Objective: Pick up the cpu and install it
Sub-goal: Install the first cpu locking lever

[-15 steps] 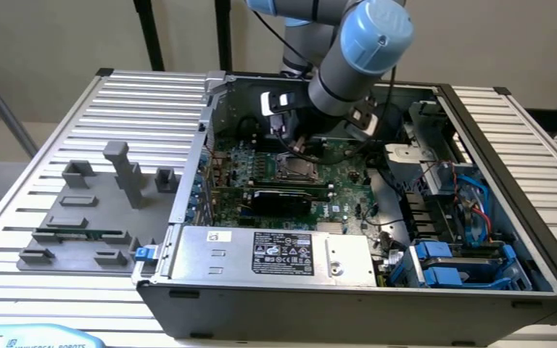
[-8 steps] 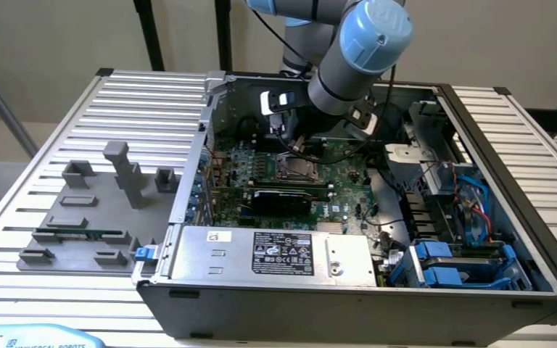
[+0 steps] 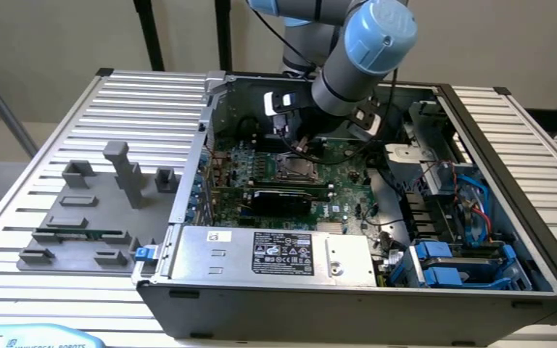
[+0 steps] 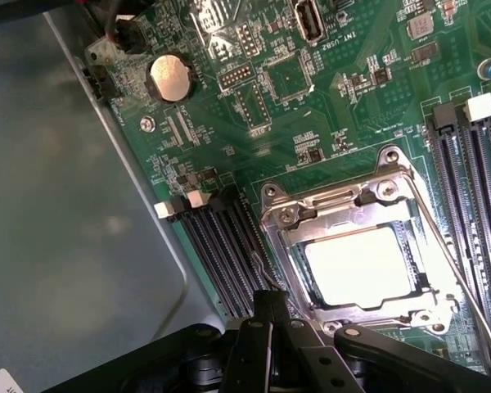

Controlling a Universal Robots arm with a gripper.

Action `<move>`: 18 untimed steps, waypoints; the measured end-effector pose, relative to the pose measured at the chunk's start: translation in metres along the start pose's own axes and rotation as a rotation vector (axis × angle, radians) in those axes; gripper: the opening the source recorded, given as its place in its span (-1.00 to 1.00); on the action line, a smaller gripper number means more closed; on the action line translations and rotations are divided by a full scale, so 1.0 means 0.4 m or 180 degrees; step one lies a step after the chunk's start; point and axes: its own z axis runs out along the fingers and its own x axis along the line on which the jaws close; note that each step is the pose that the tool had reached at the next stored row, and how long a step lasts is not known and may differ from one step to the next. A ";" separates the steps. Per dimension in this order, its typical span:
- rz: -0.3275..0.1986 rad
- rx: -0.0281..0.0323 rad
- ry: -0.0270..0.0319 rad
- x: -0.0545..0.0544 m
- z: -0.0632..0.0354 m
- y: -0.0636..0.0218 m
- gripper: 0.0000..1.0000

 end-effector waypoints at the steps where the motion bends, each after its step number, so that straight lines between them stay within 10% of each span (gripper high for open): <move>1: 0.0000 0.0000 0.0000 -0.001 0.000 0.001 -0.79; 18: 0.0000 0.0000 -0.0001 -0.010 0.015 0.021 -0.79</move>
